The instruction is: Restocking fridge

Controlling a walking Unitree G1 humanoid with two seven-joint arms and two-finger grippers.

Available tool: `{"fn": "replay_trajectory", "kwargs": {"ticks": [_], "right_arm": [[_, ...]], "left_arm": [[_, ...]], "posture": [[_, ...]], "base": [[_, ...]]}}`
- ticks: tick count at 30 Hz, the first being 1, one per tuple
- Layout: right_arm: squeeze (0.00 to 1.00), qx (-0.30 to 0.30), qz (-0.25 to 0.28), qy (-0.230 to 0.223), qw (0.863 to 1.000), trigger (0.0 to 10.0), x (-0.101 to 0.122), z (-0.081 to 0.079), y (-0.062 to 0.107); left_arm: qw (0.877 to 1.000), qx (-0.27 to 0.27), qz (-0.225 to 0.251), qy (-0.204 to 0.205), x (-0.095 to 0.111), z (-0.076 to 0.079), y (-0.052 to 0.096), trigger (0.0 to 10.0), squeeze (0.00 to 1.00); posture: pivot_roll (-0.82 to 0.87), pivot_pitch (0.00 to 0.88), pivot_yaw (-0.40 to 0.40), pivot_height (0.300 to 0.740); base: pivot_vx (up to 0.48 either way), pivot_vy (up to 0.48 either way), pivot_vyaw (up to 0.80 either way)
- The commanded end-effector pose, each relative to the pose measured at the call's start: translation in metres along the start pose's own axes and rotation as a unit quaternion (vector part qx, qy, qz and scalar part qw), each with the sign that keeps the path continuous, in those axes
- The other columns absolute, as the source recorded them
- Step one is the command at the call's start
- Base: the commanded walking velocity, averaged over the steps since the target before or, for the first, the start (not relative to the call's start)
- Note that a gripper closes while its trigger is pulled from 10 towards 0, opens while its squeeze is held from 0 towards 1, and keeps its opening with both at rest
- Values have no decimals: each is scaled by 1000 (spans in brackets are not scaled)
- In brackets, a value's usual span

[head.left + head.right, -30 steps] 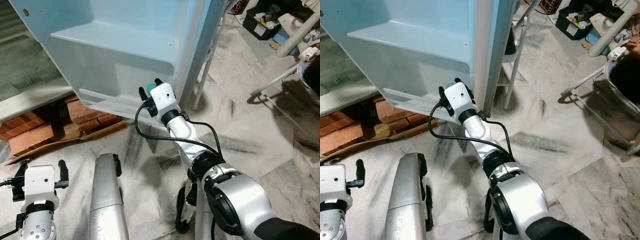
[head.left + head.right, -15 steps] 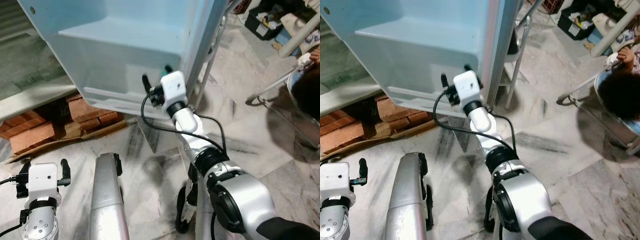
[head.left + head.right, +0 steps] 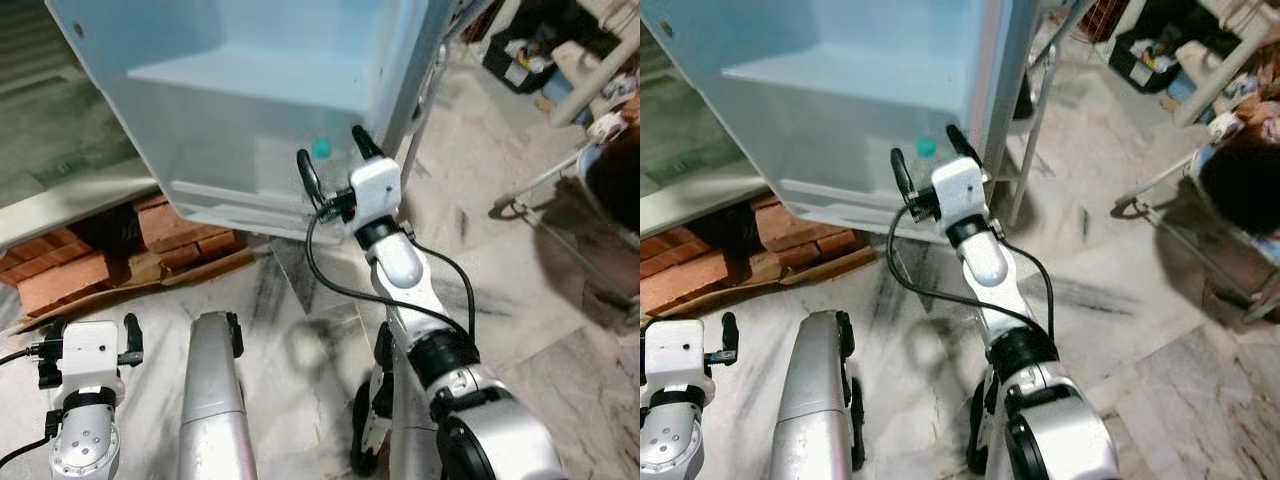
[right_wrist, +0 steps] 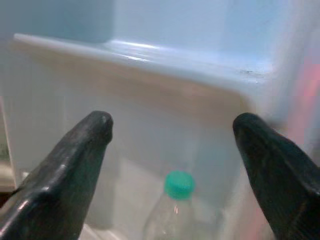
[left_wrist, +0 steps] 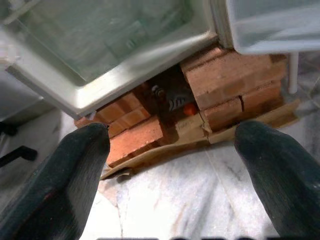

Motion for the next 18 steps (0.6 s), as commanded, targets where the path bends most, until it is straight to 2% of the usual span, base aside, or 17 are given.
{"fn": "replay_trajectory", "kwargs": {"ticks": [1, 5, 10, 11, 12, 13, 14, 18], "right_arm": [[1000, -22, -29, -17, 999, 10000, -10, 12, 13], [1000, -53, -57, -50, 996, 10000, -18, 24, 30], [1000, -51, -66, -57, 995, 10000, -17, 29, 42], [980, -61, -82, -48, 994, 10000, -23, 33, 51], [573, -71, -96, -44, 992, 10000, -26, 36, 57], [43, -74, -103, -49, 991, 10000, -27, 37, 59], [0, -68, -103, -63, 990, 10000, -25, 36, 62], [0, -54, -101, -79, 990, 10000, -16, 37, 56]], "left_arm": [[1000, -5, -2, 6, -2, 2, 4, 10000, 0], [999, -35, 27, 21, 12, 12, 1, 10000, 0], [998, -45, 40, 27, 19, 20, -1, 10000, 0], [997, -50, 45, 25, 20, 24, -1, 10000, 0], [997, -55, 49, 22, 21, 27, -1, 10000, 0], [997, -57, 51, 22, 21, 28, 0, 10000, 0], [997, -60, 52, 21, 21, 31, 1, 10000, 0], [995, -71, 61, 18, 25, 35, -1, 10000, 0]], "posture": [[115, 102, -23, 535], [100, 86, -12, 535], [89, 73, -13, 535], [86, 67, -13, 535], [82, 64, -13, 535], [82, 64, -13, 535], [77, 59, -12, 535], [79, 68, -14, 545]], "base": [[0, 0, 0], [0, 0, 0], [0, 0, 0], [0, 0, 0], [0, 0, 0], [0, 0, 0], [0, 0, 0], [0, 0, 0]]}}
Point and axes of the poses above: a point about 5 cm out from each wrist's last joint towards the gripper, its own y axis pointing back from the gripper into the wrist, its own x axis along the axis of the wrist's last joint, z = x × y, the point moved 3 cm from there along -y, pointing out of the wrist towards the gripper, and after that the axes turned 1 degree about -y, right-handed, at the moved point
